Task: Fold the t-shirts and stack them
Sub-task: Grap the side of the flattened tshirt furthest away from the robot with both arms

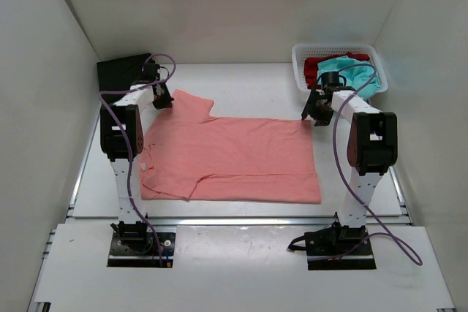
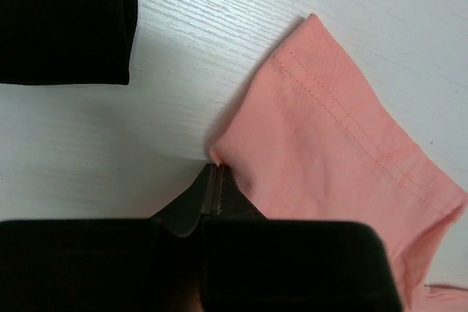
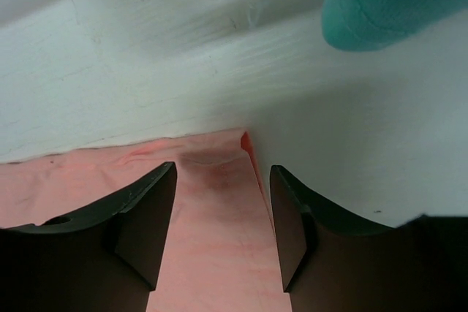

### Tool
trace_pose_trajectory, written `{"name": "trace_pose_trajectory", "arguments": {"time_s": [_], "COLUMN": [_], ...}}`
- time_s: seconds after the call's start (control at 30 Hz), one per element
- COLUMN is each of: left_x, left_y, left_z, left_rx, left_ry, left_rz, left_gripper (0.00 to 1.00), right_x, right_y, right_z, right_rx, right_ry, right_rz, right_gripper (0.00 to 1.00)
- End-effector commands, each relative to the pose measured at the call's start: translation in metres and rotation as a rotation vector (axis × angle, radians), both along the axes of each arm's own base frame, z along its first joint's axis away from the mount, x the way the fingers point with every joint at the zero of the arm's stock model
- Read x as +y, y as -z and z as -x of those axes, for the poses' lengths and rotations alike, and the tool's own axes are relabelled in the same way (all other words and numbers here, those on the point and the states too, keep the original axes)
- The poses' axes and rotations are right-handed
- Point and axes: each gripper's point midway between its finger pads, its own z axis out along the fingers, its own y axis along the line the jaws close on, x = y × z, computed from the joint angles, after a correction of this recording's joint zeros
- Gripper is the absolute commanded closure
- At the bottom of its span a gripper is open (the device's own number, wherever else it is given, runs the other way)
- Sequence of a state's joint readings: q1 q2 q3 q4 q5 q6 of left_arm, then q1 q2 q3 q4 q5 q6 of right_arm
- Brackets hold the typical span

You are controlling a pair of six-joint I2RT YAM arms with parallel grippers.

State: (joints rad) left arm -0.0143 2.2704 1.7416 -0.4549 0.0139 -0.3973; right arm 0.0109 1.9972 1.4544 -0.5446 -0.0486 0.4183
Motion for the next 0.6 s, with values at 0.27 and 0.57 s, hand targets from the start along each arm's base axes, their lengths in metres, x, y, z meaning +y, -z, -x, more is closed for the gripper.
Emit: {"name": "trace_pose_trajectory", "arguments": {"time_s": [0.27,0.57], "left_x": [0.005,0.006], "left_y": [-0.06,-0.09], "left_z": [-0.009,-0.007], "left_rx": [-0.134,-0.194], "left_ry": [-0.016,-0.014], "left_rz": [0.113,0.15], "left_gripper": [1.0,1.0], "right_x": [0.005,0.012], "right_y": [0.006,-0.035], "right_z": [-0.043,-0.047], "right_rx": [-0.07,-0.163], "right_ry": [-0.018,-0.045], "right_rz": [-0.024,-0.029], "right_gripper": [0.79,1.0]}}
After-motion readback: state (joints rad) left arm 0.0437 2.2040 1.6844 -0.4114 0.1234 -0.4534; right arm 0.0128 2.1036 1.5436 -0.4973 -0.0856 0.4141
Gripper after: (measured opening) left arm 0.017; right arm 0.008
